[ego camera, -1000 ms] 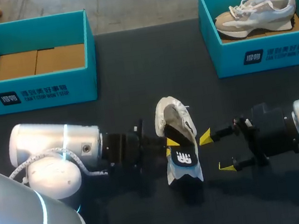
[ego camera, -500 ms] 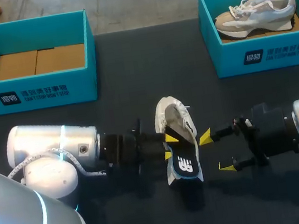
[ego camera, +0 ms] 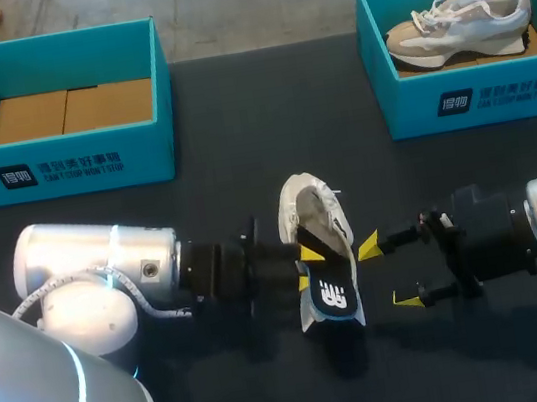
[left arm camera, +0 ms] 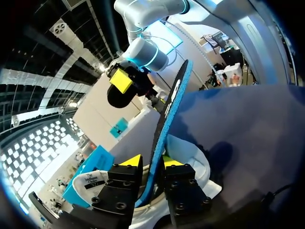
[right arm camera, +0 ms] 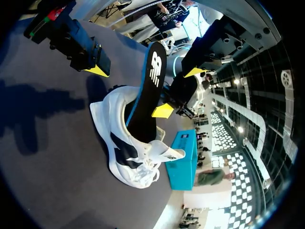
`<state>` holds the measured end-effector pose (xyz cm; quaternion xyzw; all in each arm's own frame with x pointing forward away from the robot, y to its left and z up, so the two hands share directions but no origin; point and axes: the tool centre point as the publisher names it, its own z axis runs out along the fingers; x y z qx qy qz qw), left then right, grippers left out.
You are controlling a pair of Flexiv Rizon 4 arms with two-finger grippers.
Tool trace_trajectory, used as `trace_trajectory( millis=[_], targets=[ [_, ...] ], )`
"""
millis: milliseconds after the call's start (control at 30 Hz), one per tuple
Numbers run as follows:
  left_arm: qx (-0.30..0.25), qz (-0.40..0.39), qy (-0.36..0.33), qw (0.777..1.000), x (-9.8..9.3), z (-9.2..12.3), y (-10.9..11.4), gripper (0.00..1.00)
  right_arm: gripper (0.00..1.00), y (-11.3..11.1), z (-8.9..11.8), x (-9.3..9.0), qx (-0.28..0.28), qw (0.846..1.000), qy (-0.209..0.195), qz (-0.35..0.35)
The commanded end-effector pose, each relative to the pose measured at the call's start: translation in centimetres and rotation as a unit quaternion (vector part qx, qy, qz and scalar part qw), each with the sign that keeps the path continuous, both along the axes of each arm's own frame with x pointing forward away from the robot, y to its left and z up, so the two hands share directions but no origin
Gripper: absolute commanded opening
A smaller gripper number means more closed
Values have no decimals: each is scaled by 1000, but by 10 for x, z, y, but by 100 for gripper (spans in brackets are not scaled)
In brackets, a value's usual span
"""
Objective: Take the shoe out of the shoebox, open the shoe tongue, remove and reinsert the insole, then place the shoe into the shoebox
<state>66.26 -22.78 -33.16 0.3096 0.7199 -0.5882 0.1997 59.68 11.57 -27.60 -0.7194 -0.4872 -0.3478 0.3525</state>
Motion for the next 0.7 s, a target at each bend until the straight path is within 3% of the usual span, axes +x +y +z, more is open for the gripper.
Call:
trace_trajectory(
  millis=[33, 400, 500, 533, 700],
  targets=[
    [5, -7, 2, 1000, -2, 3, 0, 23, 100, 0, 1, -2, -1, 1000, 0, -1],
    [9, -17, 2, 1000, -5, 7, -1, 21, 100, 0, 1, -2, -1, 1000, 0, -1],
    [9, -19, 2, 1000, -6, 7, -1, 13, 100, 0, 1, -2, -1, 1000, 0, -1],
    [9, -20, 2, 1000, -7, 8, -1, 1, 100, 0, 1, -2, -1, 1000, 0, -1],
    [9, -24, 4, 1000, -7, 8, -2, 0, 100, 0, 1, -2, -1, 1000, 0, -1]
  ],
)
